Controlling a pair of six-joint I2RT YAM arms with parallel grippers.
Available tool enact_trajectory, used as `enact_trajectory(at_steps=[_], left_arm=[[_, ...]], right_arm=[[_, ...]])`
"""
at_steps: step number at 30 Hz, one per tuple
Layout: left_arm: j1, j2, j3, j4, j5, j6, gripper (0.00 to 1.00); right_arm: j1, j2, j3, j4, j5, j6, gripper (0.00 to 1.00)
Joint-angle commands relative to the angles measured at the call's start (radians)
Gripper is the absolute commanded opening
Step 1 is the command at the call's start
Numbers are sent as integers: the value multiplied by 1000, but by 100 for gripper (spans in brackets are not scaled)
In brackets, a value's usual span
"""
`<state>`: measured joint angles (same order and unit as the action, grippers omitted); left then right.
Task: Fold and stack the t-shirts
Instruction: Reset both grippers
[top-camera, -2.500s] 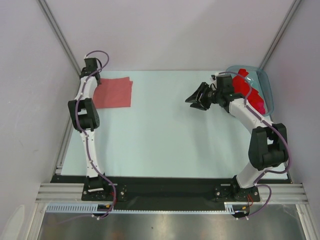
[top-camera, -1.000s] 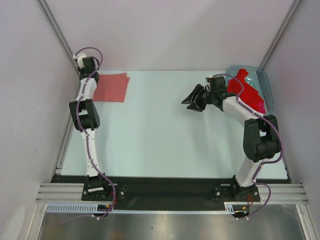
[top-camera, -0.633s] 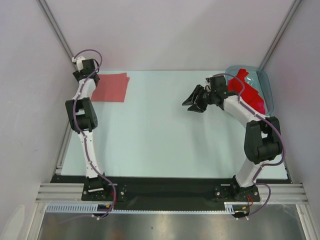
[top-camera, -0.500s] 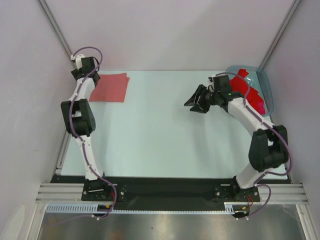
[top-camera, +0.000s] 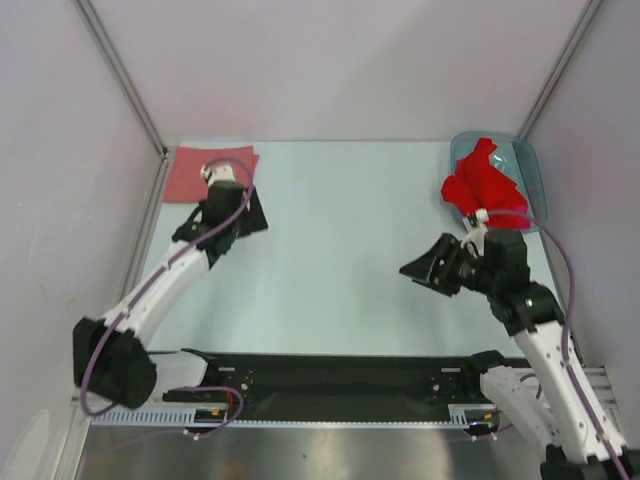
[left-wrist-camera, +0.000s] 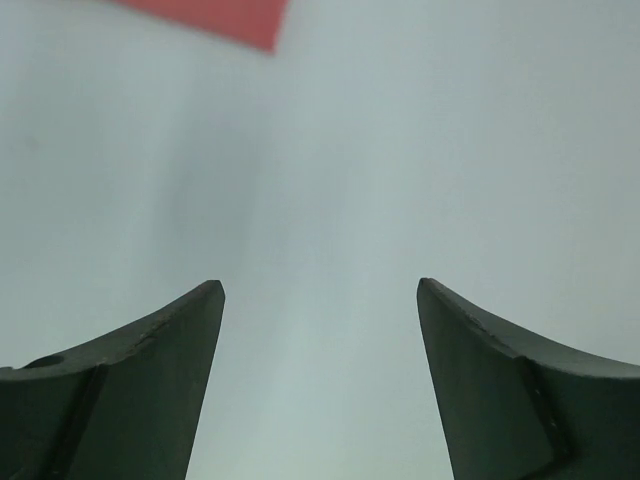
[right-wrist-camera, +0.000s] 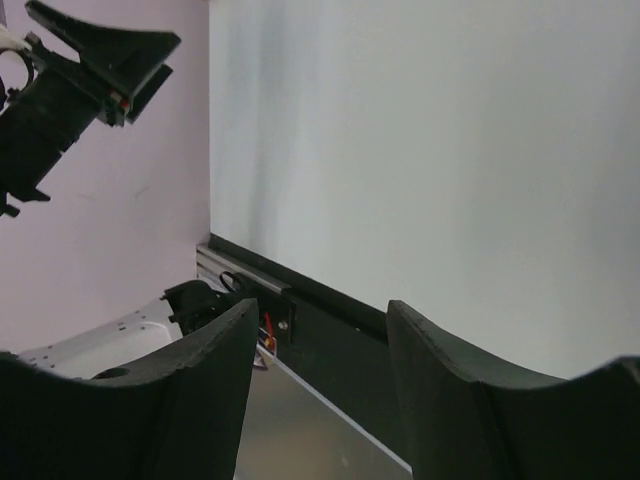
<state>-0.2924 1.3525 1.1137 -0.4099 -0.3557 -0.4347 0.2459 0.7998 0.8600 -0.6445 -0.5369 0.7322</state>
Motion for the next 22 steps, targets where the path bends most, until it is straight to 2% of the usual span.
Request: enact_trajectory(at_steps=[1,3,5,6,8,9,10,12,13,15,16,19,21,22], left_arm=[[-77,-244,-168,-82,147,-154,84],[-148,-414,-294,-107,222,-232,87],[-212,-531,-403,-145,236,-301,88],[-232,-669,-443,-162,269,-338,88],[-290,-813,-562,-167,308,-458,92],[-307,-879,-596,-184,325,-501,93],[-323,-1020,-630,-191,348,-574,93],[-355,-1151,-702,-237,375,-633,94],[-356,-1291,-716,-256,383,-672,94],[-356,-1430,-745,-311,403,-708,95],[-356,-1488,-752,-328,411,-743,95],[-356,-1428,-709,-333,518,-644,98],[-356,-1470,-713,-240,605,-648,99],[-356,-1496,-729,-183,639,-685,100]], right_arm=[[-11,-197,-125,-131,28,48,61],[-16,-296,-203,-147,17,106,63],[-17,-434,-312,-164,-15,148,66],[-19,-477,-341,-175,-23,165,66],[-19,-595,-424,-225,-53,205,69],[-20,-626,-450,-240,-67,217,70],[-20,-661,-473,-269,-86,222,72],[-20,-740,-521,-300,-121,217,73],[-22,-760,-529,-332,-126,211,73],[-23,-754,-532,-357,-130,139,74],[-26,-754,-532,-365,-130,115,75],[-39,-760,-582,-310,-217,104,74],[-46,-761,-613,-262,-270,145,76],[-51,-764,-627,-172,-314,160,76]])
